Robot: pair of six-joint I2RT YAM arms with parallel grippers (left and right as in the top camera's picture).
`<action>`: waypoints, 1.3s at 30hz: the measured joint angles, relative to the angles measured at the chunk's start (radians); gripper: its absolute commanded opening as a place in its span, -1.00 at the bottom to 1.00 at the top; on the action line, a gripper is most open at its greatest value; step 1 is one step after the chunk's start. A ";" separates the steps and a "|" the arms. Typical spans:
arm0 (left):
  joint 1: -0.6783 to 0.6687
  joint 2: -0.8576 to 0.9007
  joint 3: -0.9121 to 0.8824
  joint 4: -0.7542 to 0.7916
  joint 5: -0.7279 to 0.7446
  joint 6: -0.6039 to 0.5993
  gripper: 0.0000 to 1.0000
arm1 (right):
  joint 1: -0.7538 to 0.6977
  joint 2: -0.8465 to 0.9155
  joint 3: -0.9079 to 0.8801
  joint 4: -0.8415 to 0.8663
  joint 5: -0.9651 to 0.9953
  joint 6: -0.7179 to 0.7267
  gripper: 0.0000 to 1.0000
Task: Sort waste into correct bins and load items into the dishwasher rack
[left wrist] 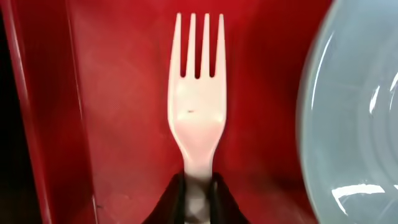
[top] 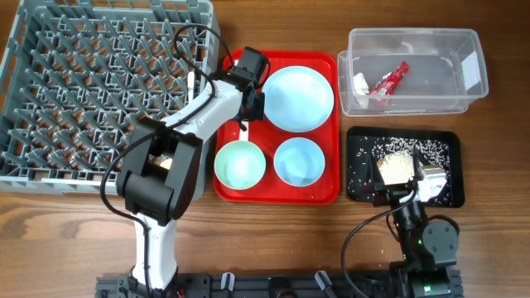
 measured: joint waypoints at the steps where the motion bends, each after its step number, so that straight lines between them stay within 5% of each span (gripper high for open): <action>1: 0.000 0.000 0.000 0.000 -0.002 -0.001 -0.92 | 0.000 0.000 0.000 0.000 0.000 0.000 1.00; 11: 0.002 -0.151 0.019 -0.099 -0.030 0.010 -0.92 | 0.000 0.000 0.000 0.000 0.000 0.000 1.00; 16: 0.008 -0.352 0.053 -0.183 -0.159 0.030 -0.92 | 0.000 0.000 0.000 0.000 0.000 0.000 1.00; 22: 0.107 -0.370 0.043 -0.262 -0.315 0.064 -0.92 | 0.000 0.000 0.000 0.000 0.000 0.000 1.00; 23: 0.124 -0.361 0.037 -0.262 -0.318 0.071 -0.81 | 0.000 0.000 0.000 0.000 0.000 0.000 1.00; 25: 0.167 -0.321 0.023 -0.263 -0.311 0.087 0.14 | 0.000 0.000 0.000 0.000 0.000 0.000 1.00; 28: 0.180 -0.281 0.008 -0.263 -0.291 0.133 0.45 | 0.000 0.000 0.000 0.000 0.000 0.000 1.00; 33: 0.146 -0.293 0.021 -0.308 -0.274 0.173 0.48 | 0.000 0.000 0.000 0.000 0.000 0.000 1.00; 39: 0.122 -0.468 0.048 -0.376 -0.074 0.061 0.11 | 0.000 0.000 0.000 0.000 0.000 0.000 1.00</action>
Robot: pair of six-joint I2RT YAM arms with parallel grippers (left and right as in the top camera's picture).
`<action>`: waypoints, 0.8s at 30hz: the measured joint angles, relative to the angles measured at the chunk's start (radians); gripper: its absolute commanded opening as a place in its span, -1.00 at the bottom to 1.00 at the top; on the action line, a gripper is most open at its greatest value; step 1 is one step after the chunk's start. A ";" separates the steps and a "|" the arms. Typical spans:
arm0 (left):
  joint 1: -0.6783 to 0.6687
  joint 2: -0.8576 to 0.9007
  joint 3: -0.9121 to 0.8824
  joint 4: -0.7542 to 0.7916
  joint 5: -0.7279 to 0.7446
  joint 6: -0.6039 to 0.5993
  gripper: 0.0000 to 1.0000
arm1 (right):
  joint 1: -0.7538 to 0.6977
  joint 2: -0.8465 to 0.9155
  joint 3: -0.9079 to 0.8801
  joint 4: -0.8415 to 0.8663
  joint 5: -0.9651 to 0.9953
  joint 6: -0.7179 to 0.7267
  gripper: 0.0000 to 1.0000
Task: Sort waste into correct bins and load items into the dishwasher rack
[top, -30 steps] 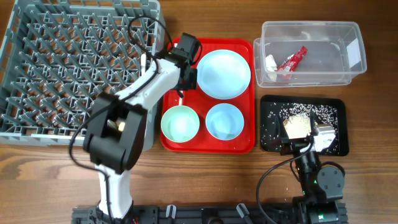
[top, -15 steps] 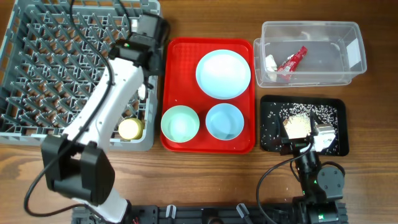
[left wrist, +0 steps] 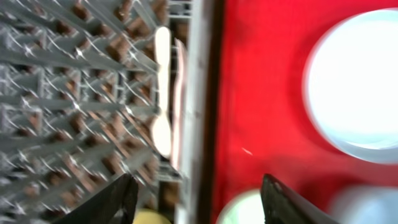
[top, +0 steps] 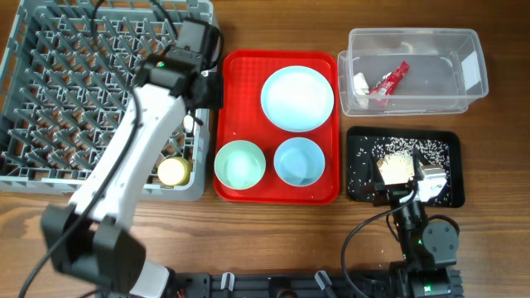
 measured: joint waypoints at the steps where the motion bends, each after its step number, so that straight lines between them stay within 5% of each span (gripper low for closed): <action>1: -0.002 -0.035 0.002 -0.022 0.053 -0.023 0.08 | 0.000 0.000 0.000 0.000 0.000 0.000 1.00; 8: -0.173 -0.064 0.008 -0.041 0.243 -0.132 0.03 | 0.000 0.000 0.000 0.000 0.000 0.000 1.00; 13: -0.332 0.082 -0.032 -0.017 0.259 -0.245 -0.05 | 0.000 0.000 0.000 0.000 0.000 0.000 1.00; 20: -0.373 0.280 -0.058 0.004 0.253 -0.284 -0.25 | 0.000 0.000 0.000 0.000 0.000 0.000 1.00; 24: -0.373 0.348 -0.058 0.035 0.253 -0.294 -0.70 | 0.000 0.000 0.000 0.000 0.000 0.000 1.00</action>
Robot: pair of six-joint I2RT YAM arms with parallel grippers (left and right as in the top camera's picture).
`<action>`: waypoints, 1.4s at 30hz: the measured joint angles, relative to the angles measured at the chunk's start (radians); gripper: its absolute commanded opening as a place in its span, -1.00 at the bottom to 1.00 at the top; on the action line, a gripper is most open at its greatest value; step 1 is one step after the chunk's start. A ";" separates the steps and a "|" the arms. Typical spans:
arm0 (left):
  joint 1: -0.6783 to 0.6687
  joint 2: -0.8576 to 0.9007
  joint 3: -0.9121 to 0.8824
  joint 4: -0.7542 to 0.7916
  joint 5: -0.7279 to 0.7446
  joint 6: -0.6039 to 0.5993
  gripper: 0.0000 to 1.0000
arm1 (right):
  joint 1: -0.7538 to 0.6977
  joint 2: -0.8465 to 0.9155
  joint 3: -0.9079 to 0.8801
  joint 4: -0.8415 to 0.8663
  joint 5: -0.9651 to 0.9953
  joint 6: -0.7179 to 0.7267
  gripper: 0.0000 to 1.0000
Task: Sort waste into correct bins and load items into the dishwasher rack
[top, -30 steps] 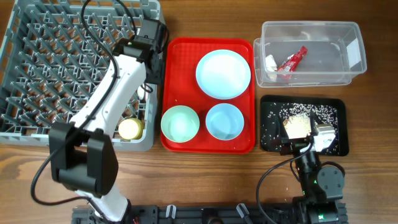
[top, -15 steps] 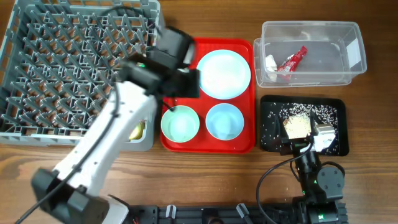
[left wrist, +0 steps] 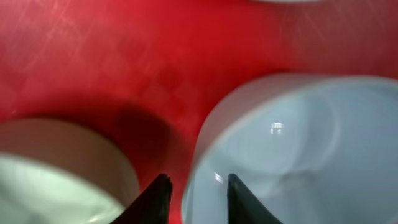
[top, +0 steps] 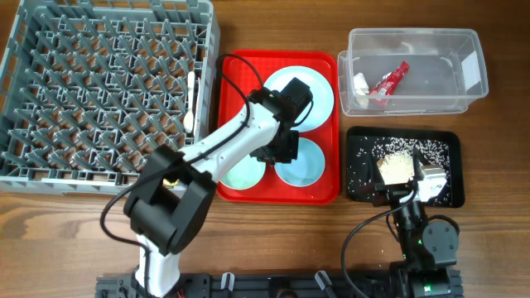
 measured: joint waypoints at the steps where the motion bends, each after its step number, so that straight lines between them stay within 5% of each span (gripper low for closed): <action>1: 0.000 0.013 0.000 0.014 0.000 -0.001 -0.85 | 0.000 0.000 0.000 0.000 0.000 0.000 1.00; 8: 0.000 0.024 0.002 0.018 0.008 -0.005 -0.92 | 0.000 0.000 0.000 0.000 0.000 0.000 1.00; 13: 0.006 0.010 0.084 -0.136 -0.022 0.020 -0.92 | 0.000 0.000 0.000 0.000 0.000 0.000 1.00; 22: 0.053 -0.231 0.295 -0.417 -0.798 0.036 -0.92 | 0.000 0.000 0.000 0.000 0.000 0.000 1.00; 28: 0.254 -0.185 0.200 -0.283 -1.143 0.023 -0.92 | 0.000 0.000 0.000 0.000 0.000 0.000 1.00; 33: 0.336 -0.167 0.168 -0.203 -1.282 0.022 -0.92 | 0.000 0.000 0.000 0.000 0.000 0.000 1.00; 42: 0.366 -0.009 0.167 -0.177 -1.294 0.004 -0.92 | 0.000 0.000 0.000 0.000 0.000 0.000 1.00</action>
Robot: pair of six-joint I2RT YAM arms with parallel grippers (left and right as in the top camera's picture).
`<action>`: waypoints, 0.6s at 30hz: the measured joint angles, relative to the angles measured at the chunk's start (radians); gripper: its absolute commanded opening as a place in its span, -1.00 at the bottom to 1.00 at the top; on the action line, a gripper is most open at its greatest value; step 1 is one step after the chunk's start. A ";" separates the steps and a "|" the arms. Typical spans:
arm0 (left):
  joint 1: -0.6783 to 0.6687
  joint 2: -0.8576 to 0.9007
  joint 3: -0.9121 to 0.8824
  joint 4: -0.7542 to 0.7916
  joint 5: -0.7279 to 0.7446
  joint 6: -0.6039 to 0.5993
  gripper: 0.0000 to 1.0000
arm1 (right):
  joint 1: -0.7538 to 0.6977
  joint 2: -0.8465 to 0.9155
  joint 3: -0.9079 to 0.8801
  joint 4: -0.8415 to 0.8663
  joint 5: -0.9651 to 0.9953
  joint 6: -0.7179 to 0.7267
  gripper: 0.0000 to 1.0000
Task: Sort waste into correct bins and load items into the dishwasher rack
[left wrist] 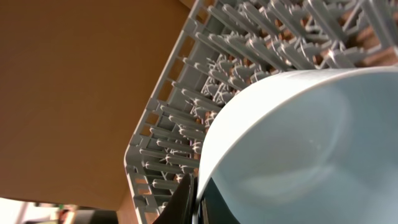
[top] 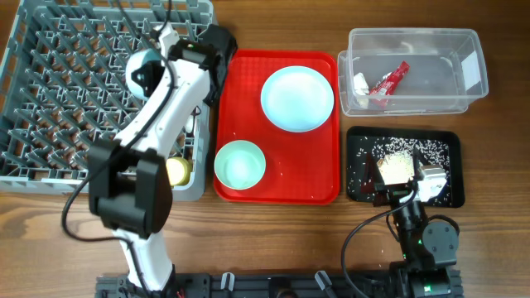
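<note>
My left gripper [top: 161, 63] is shut on the rim of a small light-blue bowl [top: 142, 68]. It holds the bowl tilted above the far right part of the grey dishwasher rack [top: 66, 91]. In the left wrist view the bowl [left wrist: 292, 143] fills the right side, its rim pinched in my left gripper [left wrist: 198, 199], with the rack [left wrist: 186, 118] beyond. A pale blue plate [top: 298, 99] and a green bowl [top: 240, 163] sit on the red tray [top: 240, 83]. My right gripper [top: 403, 178] rests low over the black tray [top: 356, 165].
A clear bin [top: 464, 50] at the back right holds a red wrapper [top: 389, 80] and white scraps. The black tray carries scattered rice and some tan and white pieces. A yellow object [top: 175, 170] lies in the rack's near right corner.
My left gripper was open astride the blue bowl's rim on the red tray. Now it is shut on that rim and holds the bowl over the rack. The right arm has not moved.
My left gripper first held a white fork over the red tray. Then it was open above the rack's right edge, with the fork lying in the rack. After that it stood open at the small blue bowl on the tray, and now it holds that bowl over the rack.
</note>
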 measured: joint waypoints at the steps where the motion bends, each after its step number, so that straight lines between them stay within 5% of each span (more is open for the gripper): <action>1: 0.000 0.021 0.000 0.002 -0.007 -0.002 -0.92 | 0.000 0.000 0.000 0.000 0.000 0.000 1.00; 12: -0.072 0.052 0.000 -0.013 -0.010 -0.012 -0.75 | 0.000 0.000 0.000 0.000 0.000 0.000 1.00; 16: -0.092 0.053 0.000 -0.055 0.045 -0.013 -0.54 | 0.000 0.000 0.000 0.000 0.000 0.000 1.00; 18: -0.093 0.057 0.000 -0.082 0.064 -0.014 -0.24 | 0.000 0.000 0.000 0.000 0.000 0.000 1.00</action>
